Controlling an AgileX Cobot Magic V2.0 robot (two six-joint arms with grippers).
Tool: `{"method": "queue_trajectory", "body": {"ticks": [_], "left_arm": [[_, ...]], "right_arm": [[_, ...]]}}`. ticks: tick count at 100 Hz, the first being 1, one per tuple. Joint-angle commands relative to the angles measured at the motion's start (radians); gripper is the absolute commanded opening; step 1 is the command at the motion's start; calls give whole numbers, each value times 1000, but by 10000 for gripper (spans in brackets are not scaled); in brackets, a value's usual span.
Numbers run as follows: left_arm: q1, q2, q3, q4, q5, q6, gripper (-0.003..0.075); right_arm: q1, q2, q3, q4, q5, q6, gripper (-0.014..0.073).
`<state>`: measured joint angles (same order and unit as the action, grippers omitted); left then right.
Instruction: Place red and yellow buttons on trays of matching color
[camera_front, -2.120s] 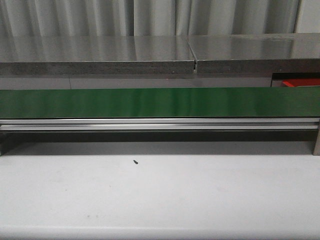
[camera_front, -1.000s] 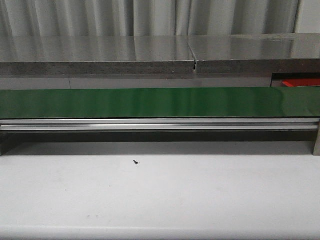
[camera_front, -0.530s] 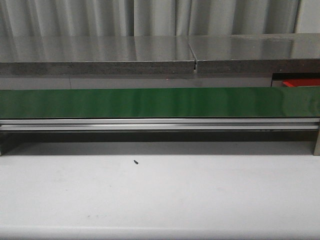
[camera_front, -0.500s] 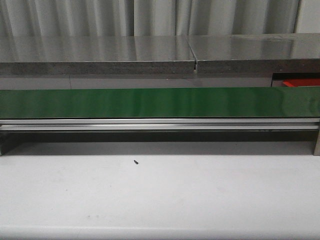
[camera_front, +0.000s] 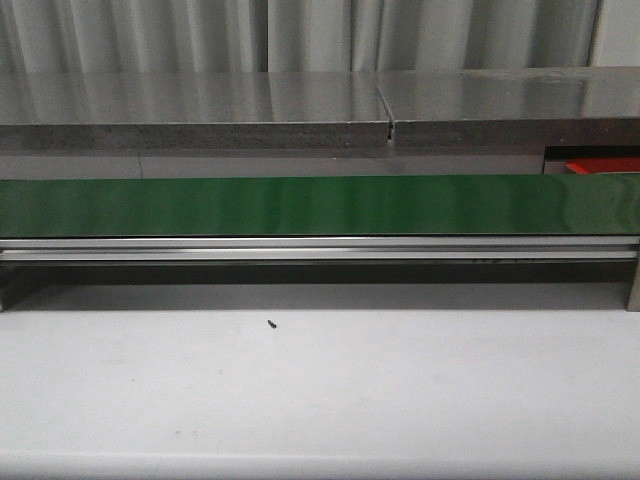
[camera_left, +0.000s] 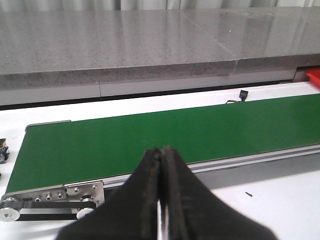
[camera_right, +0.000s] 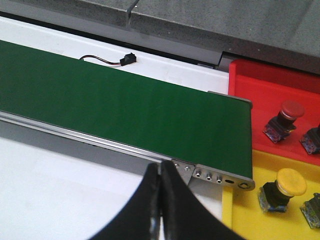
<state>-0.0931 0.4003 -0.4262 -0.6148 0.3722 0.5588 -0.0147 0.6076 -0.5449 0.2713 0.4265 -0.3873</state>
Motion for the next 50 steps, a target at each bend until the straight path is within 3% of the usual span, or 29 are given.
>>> {"method": "queue_trajectory", "body": {"ticks": [1, 16, 25, 32, 50], "left_arm": [[-8, 8, -27, -26, -66, -45, -15], [-8, 48, -65, -15, -64, -108, 34], [-8, 97, -111, 0, -57, -108, 109], [-8, 137, -150, 0, -52, -108, 211], [-8, 239, -247, 20, -50, -108, 570]], "right_arm": [[1, -1, -26, 11, -65, -7, -66], [1, -1, -26, 11, -65, -7, -66], [1, -1, -26, 11, -65, -7, -66], [1, -1, -26, 11, -65, -7, -66], [1, -1, -26, 11, -65, -7, -66]]}}
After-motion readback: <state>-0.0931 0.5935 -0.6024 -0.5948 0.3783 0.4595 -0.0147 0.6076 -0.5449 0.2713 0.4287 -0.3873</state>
